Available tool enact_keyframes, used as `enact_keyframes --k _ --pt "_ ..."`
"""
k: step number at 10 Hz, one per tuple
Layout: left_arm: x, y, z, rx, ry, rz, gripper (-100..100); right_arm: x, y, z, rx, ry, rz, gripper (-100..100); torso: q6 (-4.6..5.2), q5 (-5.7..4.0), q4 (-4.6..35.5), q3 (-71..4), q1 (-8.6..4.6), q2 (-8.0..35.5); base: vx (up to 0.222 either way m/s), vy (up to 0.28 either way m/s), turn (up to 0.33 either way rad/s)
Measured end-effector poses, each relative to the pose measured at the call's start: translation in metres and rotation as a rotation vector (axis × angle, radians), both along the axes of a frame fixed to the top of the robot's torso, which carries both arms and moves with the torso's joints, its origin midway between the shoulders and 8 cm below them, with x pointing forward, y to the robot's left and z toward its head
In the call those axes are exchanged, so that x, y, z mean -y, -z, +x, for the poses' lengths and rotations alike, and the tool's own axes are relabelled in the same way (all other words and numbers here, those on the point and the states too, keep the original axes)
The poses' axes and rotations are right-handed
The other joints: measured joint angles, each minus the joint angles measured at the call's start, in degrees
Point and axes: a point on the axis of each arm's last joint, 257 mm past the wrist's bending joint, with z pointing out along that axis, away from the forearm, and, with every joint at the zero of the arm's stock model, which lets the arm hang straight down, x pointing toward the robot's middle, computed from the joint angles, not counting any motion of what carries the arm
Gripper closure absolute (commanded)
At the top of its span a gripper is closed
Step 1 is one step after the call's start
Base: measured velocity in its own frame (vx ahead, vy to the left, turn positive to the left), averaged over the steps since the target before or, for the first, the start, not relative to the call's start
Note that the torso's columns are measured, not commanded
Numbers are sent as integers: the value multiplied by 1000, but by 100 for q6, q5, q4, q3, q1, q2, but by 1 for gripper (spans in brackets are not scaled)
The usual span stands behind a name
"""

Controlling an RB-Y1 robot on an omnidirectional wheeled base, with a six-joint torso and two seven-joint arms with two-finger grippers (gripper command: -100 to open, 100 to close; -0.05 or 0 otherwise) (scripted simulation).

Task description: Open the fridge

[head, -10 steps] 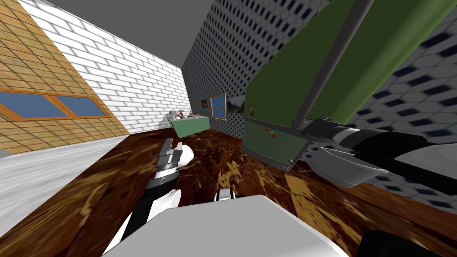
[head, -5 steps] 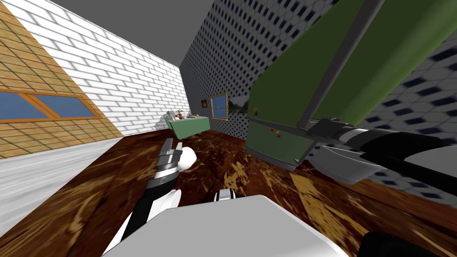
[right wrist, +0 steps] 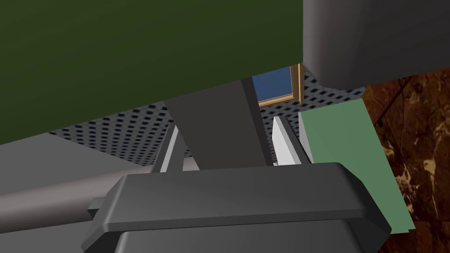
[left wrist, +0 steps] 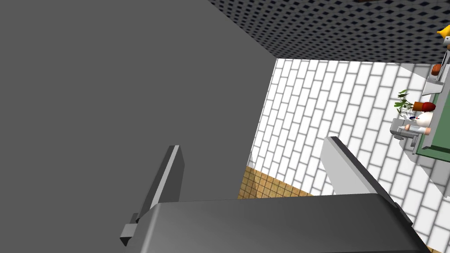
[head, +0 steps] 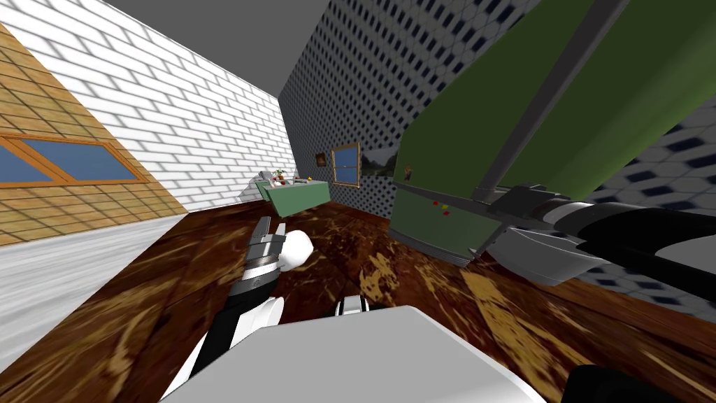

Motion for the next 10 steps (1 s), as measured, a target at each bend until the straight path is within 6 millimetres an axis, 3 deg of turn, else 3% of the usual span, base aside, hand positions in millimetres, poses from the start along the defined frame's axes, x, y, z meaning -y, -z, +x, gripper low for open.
enact_keyframes --k 4,5,7,10 --pt "0 0 0 0 0 0 0 27 0 -11 2 67 2 100 -11 -1 -25 -26 55 -48 122 254 -31" --pt "0 0 0 0 0 0 0 31 1 -14 1 77 5 -100 -17 2 -21 -27 34 -40 56 92 -134" --pt "0 0 0 0 0 0 0 28 -12 -10 1 63 2 -100 -8 -20 -14 -12 -19 -22 24 -14 -89" --pt "0 0 0 0 0 0 0 21 -23 -4 -18 40 -10 -100 -26 10 -3 -26 57 -37 21 -22 -75"
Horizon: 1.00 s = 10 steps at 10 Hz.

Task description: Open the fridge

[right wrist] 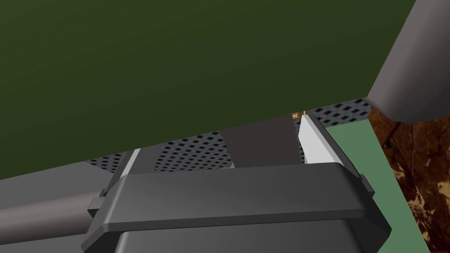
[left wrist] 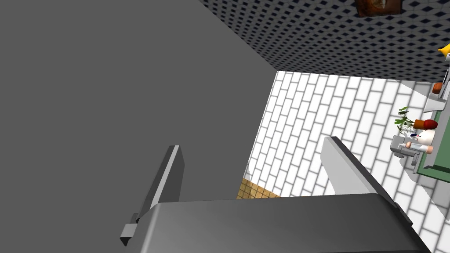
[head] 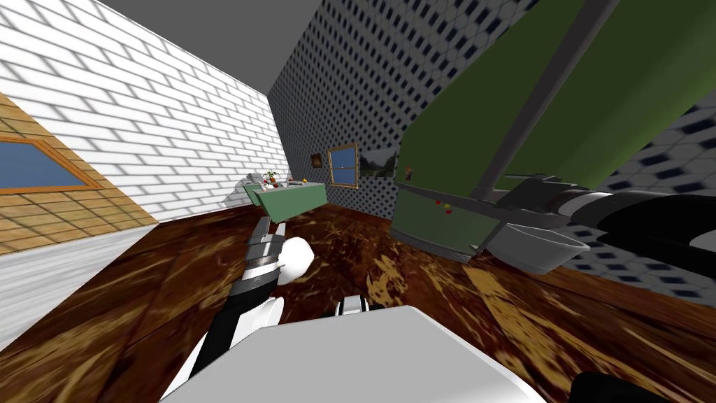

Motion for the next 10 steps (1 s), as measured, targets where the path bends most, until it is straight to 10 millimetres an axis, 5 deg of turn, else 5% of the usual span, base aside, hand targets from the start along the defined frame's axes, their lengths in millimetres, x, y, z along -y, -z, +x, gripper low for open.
enact_keyframes --k 4,5,10 --pt "0 0 0 0 0 0 0 -7 -16 1 -12 -23 -4 -100 -22 58 22 -8 66 21 26 4 -73" --pt "0 0 0 0 0 0 0 -6 -14 1 -19 -21 -6 0 -12 48 11 -1 59 23 0 0 0" --pt "0 0 0 0 0 0 0 -6 -2 2 -47 -24 1 0 22 3 -4 16 2 19 0 0 0"
